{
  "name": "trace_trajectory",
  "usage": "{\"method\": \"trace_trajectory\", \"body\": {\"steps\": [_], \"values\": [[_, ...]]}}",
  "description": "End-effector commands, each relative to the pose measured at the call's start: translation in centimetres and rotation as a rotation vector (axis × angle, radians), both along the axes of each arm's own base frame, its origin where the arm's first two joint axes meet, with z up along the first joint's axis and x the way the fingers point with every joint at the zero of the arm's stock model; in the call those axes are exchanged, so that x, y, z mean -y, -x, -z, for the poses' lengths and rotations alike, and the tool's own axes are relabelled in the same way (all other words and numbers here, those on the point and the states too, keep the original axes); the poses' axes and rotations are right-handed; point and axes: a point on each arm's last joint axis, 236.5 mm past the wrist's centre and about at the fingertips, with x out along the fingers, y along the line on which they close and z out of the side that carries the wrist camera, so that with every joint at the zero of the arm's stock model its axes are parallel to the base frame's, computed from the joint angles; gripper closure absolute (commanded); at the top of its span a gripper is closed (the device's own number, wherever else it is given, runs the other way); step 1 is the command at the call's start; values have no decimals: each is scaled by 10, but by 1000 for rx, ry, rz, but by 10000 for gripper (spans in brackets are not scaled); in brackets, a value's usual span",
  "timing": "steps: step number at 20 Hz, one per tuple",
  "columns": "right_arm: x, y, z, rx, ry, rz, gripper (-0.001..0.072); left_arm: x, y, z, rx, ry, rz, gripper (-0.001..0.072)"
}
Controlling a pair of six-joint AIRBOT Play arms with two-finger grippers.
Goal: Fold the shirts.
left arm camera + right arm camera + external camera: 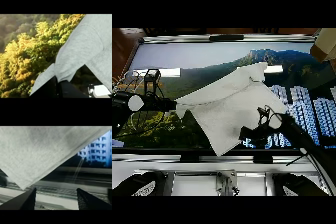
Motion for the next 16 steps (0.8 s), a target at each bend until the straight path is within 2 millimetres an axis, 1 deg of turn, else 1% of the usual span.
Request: {"method": "trace_trajectory", "body": {"steps": [1,3,4,5,7,9,11,12,13,14,15,16], "values": [[-39,18,28,-6,-37,89,81,0,1,0,-3,-2,2,675],[-51,26,43,-24,-21,86,81,0,1,0,-3,-2,2,675],[-58,26,49,-25,-25,100,81,0,1,0,-3,-2,2,676],[-65,20,51,-10,-44,126,81,0,1,0,-3,-2,2,675],[-76,-2,50,61,-85,194,81,0,1,0,-4,0,2,676],[-79,-20,46,115,-108,258,82,0,1,0,-3,0,2,675],[-80,-28,44,132,-119,296,82,0,1,0,-3,0,2,676],[-80,-30,44,139,-122,302,130,0,1,0,-3,1,2,676],[-80,-32,43,146,-124,303,377,0,1,0,-2,0,2,676],[-81,-35,41,156,-131,309,588,0,0,0,0,1,2,676],[-82,-38,34,174,-142,299,629,0,0,-1,1,2,1,676],[-85,-44,15,228,-164,242,629,0,-1,-5,9,7,-6,676]]}}
